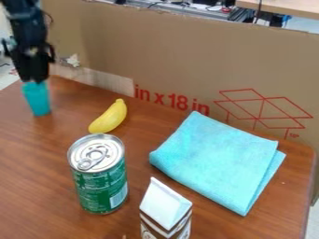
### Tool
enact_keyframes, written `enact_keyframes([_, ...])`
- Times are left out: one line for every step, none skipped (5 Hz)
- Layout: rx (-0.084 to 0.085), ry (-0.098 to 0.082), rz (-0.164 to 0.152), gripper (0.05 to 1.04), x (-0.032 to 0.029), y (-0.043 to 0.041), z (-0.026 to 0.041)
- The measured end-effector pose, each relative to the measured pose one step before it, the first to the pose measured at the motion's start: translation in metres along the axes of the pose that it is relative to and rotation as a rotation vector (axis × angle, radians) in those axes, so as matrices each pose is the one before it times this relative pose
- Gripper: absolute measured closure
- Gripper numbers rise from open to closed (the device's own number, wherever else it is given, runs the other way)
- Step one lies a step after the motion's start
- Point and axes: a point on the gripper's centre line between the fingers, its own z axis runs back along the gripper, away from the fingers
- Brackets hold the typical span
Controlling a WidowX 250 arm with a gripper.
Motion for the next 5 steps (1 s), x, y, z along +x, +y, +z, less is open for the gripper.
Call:
enact_keyframes([0.1278, -0.0069, 0.0648, 0.221, -0.00564, -0.01083, 0.04128])
enact_keyframes([0.0434, 0.0216, -0.0149, 0.069, -0.02169, -0.02118, 0.02794])
enact_keyframes([-0.04, 0.0521, -0.0384, 0.073, -0.03898, -0.03095, 0.01702])
enact_keyframes([-0.0063, -0.0146, -0.0971, 0.073, -0.03145, -0.04729, 0.01138])
enact_keyframes([0.0113, -0.0117, -0.0795, 0.074, -0.03092, -0.04395, 0.00087])
